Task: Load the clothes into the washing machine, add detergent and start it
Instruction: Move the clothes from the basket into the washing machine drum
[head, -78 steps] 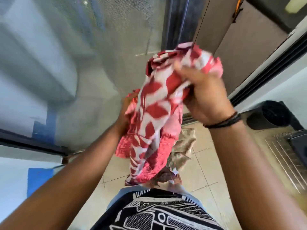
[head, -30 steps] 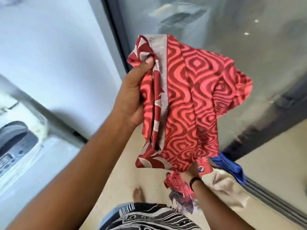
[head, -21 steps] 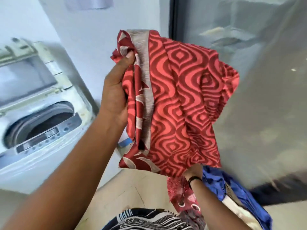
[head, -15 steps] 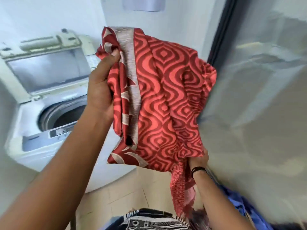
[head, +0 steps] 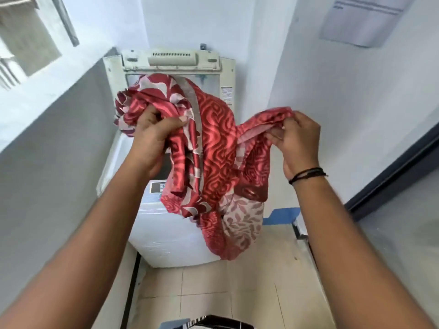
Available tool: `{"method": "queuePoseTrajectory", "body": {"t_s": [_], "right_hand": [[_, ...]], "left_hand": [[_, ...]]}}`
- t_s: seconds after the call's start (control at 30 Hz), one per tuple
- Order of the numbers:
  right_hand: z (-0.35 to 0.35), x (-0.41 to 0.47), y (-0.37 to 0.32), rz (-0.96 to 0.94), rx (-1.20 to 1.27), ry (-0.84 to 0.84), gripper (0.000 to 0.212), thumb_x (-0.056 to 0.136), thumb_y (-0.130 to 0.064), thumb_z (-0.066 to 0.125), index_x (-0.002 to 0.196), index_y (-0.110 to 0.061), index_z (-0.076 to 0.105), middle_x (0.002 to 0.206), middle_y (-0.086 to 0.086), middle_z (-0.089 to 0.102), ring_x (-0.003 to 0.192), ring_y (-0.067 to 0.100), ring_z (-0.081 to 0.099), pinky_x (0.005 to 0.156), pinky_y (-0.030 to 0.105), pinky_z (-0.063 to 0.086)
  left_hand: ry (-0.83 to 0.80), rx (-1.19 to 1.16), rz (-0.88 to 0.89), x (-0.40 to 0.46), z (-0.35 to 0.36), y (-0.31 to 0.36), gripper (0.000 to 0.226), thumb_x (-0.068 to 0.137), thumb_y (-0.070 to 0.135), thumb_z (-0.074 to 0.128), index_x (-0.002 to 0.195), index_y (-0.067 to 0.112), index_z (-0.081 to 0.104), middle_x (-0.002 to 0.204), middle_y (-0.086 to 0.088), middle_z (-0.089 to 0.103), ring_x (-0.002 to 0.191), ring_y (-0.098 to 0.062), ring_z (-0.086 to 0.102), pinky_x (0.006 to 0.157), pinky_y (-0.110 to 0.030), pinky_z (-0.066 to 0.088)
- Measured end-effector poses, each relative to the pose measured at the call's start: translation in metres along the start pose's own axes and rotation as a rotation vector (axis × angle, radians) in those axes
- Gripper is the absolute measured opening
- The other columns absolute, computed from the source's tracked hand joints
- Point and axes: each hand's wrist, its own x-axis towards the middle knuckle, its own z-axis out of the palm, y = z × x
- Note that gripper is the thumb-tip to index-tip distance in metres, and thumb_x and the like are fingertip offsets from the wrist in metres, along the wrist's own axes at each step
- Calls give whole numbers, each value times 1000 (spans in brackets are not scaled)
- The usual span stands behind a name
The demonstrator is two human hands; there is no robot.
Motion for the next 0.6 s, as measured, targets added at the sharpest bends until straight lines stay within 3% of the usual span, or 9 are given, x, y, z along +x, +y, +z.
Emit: {"method": "queuePoseTrajectory", "body": {"t_s": [0.13, 0.23, 0.33, 0.4, 0.47, 0.53, 0.6], "right_hand": [[64, 22, -9, -90, -36, -221, 24, 90, -15, 53, 81, 0, 69, 78, 15, 59, 73, 26, 55, 71, 41, 46], [102, 35, 0, -132, -53, -360, 33, 88, -23, 57, 85, 9, 63, 74, 16, 52, 70, 26, 46, 69, 41, 39], [136, 50, 3, -146, -19, -439, 38, 87, -23, 59, 86, 14, 59, 72, 14, 47, 68, 25, 41, 66, 40, 35], [160, 65, 1, -158, 4, -519, 34, 88, -23, 60, 84, 10, 64, 72, 13, 48, 69, 25, 40, 67, 41, 34], [182, 75, -5, -167, 44, -621, 27, 90, -20, 59, 84, 3, 71, 70, 17, 51, 71, 24, 43, 69, 41, 35], [202, 87, -9, -217, 68, -729, 35, 90, -20, 58, 89, 15, 63, 73, 35, 56, 70, 29, 49, 70, 40, 36], [215, 96, -7, -276, 66, -818, 42, 90, -20, 58, 93, 22, 57, 85, 47, 54, 69, 49, 56, 72, 41, 39]], "left_hand": [[-63, 187, -2, 13, -22, -23, 59, 71, -1, 74, 126, 3, 53, 105, -4, 71, 99, -23, 69, 92, -38, 55], [-132, 253, -61, 25, -27, -33, 88, 66, 8, 87, 140, 4, 41, 125, -12, 67, 116, -26, 66, 102, -41, 52], [-230, 405, -80, 48, -29, -47, 121, 56, 24, 99, 151, 13, 25, 145, -3, 55, 132, -17, 55, 112, -44, 45], [-180, 576, -64, 67, -21, -54, 141, 48, 41, 101, 155, 23, 12, 154, 6, 41, 141, -10, 43, 116, -38, 39], [3, 646, -11, 84, -12, -61, 139, 44, 50, 99, 152, 21, 16, 150, 7, 45, 137, -9, 46, 113, -32, 40], [252, 644, 85, 109, -12, -70, 113, 50, 46, 96, 141, 19, 35, 133, 8, 59, 121, -9, 58, 103, -28, 46], [442, 644, 169, 136, -21, -75, 88, 58, 42, 90, 133, 20, 48, 121, 9, 68, 110, -9, 65, 97, -31, 52]]}}
